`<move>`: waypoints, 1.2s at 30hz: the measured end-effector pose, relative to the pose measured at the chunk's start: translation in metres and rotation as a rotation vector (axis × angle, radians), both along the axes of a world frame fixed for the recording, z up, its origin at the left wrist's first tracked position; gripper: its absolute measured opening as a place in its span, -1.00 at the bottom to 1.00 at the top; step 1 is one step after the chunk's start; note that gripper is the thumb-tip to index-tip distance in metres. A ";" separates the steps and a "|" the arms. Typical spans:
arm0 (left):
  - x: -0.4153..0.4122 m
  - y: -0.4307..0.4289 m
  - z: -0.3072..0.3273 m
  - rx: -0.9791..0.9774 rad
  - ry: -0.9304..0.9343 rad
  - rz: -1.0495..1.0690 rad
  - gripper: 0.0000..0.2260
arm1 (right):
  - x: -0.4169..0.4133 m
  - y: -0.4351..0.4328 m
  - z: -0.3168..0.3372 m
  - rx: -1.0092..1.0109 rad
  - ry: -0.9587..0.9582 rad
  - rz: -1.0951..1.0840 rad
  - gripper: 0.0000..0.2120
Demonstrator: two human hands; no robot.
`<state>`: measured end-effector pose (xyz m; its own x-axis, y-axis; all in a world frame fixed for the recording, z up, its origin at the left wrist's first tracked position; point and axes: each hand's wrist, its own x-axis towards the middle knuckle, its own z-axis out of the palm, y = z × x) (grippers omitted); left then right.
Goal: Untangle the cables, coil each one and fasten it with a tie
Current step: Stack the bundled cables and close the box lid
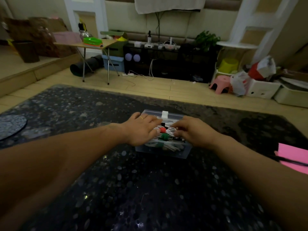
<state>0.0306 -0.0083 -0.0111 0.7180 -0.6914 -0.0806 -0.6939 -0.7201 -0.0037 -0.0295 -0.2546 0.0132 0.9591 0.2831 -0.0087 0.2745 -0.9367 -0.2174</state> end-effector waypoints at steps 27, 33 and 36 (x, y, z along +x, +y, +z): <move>-0.015 -0.007 0.023 0.047 -0.129 -0.006 -0.58 | -0.028 0.029 0.025 -0.329 0.087 -0.183 -0.82; -0.042 -0.007 0.002 -0.059 0.033 0.011 -0.22 | -0.043 0.054 -0.006 0.002 -0.084 -0.096 -0.53; -0.039 -0.003 -0.005 -0.047 0.023 -0.008 -0.15 | -0.042 0.054 -0.014 0.059 0.030 -0.060 -0.45</move>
<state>-0.0083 -0.0114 -0.0160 0.7105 -0.7007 -0.0645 -0.6993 -0.7133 0.0463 -0.0716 -0.2009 -0.0010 0.9739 0.2260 -0.0225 0.2109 -0.9366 -0.2799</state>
